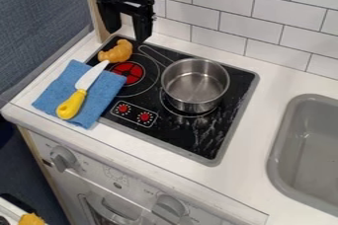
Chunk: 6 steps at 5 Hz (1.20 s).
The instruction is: Put the knife on the right bottom corner of the stove
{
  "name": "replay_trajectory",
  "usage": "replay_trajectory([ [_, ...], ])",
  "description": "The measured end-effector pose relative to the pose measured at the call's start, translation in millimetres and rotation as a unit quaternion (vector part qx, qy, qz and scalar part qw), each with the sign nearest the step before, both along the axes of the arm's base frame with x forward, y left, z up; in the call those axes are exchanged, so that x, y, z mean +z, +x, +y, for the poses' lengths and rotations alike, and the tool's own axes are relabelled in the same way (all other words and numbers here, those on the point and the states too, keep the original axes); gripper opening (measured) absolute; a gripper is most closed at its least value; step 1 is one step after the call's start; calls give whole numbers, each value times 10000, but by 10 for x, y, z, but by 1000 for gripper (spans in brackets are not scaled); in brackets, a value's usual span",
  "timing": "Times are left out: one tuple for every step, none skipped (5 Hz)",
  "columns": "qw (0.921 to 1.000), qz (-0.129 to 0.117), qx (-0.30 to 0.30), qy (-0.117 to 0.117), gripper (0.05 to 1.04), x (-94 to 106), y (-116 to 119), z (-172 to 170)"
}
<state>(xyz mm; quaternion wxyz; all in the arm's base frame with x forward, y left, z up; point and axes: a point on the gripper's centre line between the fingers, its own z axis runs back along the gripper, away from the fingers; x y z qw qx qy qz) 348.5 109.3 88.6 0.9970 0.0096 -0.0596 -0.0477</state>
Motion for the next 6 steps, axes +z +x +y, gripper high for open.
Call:
replay_trajectory([
  [9999, 117, -13, -36, 1000, -112, -36, -11],
  [9992, 396, 21, -112, 1000, -330, -375, -6],
  [9996, 282, 54, 3, 1000, -299, -603, 63],
  [9992, 280, 277, -36, 1000, -400, -901, 204],
  [9992, 323, 205, -137, 1000, -541, -939, 234],
  [9974, 524, 488, -36, 1000, -656, -1065, 435],
])
